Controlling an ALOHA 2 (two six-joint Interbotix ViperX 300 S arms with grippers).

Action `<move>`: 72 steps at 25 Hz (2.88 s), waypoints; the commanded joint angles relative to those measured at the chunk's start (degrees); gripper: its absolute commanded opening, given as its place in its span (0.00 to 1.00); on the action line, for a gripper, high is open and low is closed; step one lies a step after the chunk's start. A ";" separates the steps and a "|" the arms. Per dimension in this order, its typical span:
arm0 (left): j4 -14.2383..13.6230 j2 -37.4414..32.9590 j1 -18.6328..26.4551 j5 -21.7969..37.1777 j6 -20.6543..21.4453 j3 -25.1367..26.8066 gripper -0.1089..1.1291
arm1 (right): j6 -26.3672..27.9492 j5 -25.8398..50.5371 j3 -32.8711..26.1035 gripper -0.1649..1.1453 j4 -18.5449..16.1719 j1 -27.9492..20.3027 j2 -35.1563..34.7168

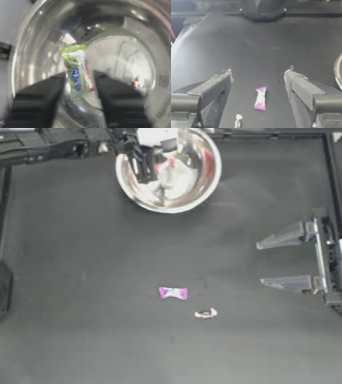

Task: Put candies in bowl

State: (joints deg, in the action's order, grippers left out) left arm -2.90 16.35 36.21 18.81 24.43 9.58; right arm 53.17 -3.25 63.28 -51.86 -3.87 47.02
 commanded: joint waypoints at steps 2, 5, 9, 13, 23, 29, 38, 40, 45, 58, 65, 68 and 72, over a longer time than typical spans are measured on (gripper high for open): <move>0.18 -3.25 -0.35 -0.18 -0.18 -1.67 0.88 | 0.00 -0.26 -0.35 0.85 0.09 0.09 -0.26; 0.26 -5.19 -1.49 -0.18 -0.18 -0.97 0.88 | 0.09 -0.18 -0.35 0.85 0.09 0.09 -0.26; 0.35 -9.67 -3.78 -0.18 -0.35 1.05 0.90 | 0.00 -0.26 -0.35 0.84 0.00 0.09 -0.26; 1.32 -16.17 -7.12 -0.18 -0.44 5.01 0.90 | 0.00 -0.18 -0.35 0.84 -0.09 0.00 -0.26; 8.26 -36.30 -17.40 -2.02 -0.44 20.48 0.90 | 0.00 0.09 -0.35 0.84 -0.18 0.09 0.09; 12.48 -50.01 -24.35 -9.05 -0.62 32.87 0.90 | -0.09 0.26 -0.44 0.84 -0.26 0.00 0.44; 17.84 -61.88 -28.39 -15.21 -0.88 45.79 0.90 | -0.26 1.41 -1.14 0.84 0.09 0.00 0.53; 17.75 -62.75 -29.36 -16.35 -0.97 47.20 0.90 | -0.26 1.76 -1.58 0.84 0.18 0.09 0.35; 18.11 -64.86 -29.53 -17.49 -1.23 49.75 0.90 | -0.79 6.86 -5.01 0.84 1.93 0.88 -3.34; 19.51 -65.83 -29.53 -17.84 -1.23 52.03 0.90 | -7.29 31.11 -16.96 0.86 15.91 12.74 -17.58; 19.51 -65.92 -29.27 -17.84 -1.32 52.29 0.90 | -21.97 35.24 -20.65 0.86 33.13 12.92 -21.71; 19.51 -66.01 -28.65 -17.93 -1.32 52.29 0.90 | -25.22 37.35 -22.68 0.86 36.47 12.92 -24.96; 19.51 -66.01 -28.21 -17.93 -1.23 52.38 0.90 | -28.65 39.81 -25.66 0.86 39.20 12.92 -29.97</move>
State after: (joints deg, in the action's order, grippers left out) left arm 16.52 -49.66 7.73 1.41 23.20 62.49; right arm 25.14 36.04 39.99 -13.54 8.96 17.75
